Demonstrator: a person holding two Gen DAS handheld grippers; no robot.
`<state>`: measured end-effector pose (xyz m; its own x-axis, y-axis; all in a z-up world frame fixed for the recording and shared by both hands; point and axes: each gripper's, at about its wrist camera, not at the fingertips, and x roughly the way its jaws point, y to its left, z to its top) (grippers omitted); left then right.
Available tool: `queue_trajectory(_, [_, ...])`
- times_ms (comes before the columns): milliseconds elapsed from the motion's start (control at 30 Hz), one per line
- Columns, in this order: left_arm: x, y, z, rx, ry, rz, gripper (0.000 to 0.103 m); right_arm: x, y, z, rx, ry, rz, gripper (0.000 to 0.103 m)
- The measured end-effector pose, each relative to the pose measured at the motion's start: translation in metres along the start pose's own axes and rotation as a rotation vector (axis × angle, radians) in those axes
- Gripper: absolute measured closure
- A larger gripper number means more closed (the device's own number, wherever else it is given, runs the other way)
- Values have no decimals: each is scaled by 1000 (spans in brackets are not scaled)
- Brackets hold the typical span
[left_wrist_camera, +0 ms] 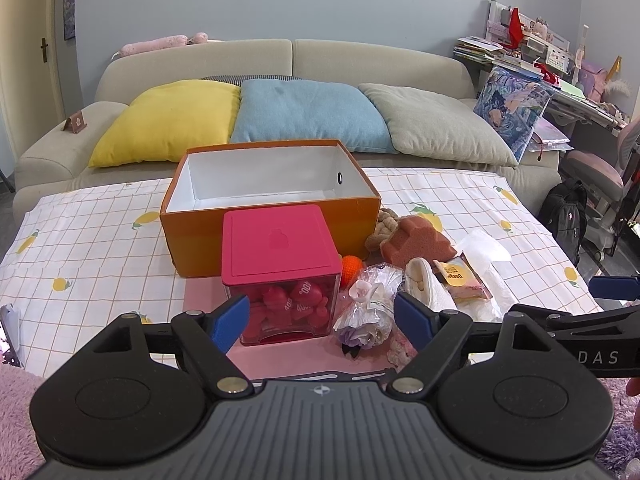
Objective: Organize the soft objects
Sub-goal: 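Grasp the white terry towel roll with the right tool while the left tool approaches the pink knitted toy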
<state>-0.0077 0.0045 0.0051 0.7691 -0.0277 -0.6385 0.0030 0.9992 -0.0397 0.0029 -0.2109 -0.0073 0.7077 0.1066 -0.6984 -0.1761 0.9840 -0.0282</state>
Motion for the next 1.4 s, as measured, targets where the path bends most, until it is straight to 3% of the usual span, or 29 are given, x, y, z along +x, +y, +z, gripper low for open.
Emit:
queue_trajectory(200, [3, 1, -4, -10, 27, -46, 16, 5, -6, 0, 20, 22, 19, 4])
queue_trajectory(300, [10, 4, -2, -3, 54, -90, 21, 12, -8, 2, 21, 41, 51, 16])
queue_trajectory(367, [15, 5, -2, 0, 72, -117, 27, 19, -7, 2, 14, 65, 84, 16])
queue_trajectory(533, [32, 13, -6, -7, 122, -111, 27, 44, 10, 2, -54, 111, 194, 16])
queue_trajectory(733, [51, 17, -12, -3, 188, -123, 27, 90, 17, 7, -94, 138, 177, 19])
queue_trajectory(900, [63, 13, -13, 15, 222, -147, 27, 119, 0, 9, -19, 188, 198, 29])
queue_trajectory(1233, [85, 3, -12, 37, 271, -190, 27, 158, -24, 3, 251, 309, 309, 24])
queue_trajectory(1267, [87, 3, -12, 36, 277, -191, 27, 161, -22, 3, 257, 313, 319, 26])
queue_trajectory(1300, [88, 3, -13, 34, 282, -190, 27, 163, -20, 3, 256, 314, 319, 37])
queue_trajectory(1400, [91, 3, -14, 30, 294, -187, 27, 165, -21, 5, 272, 314, 334, 53])
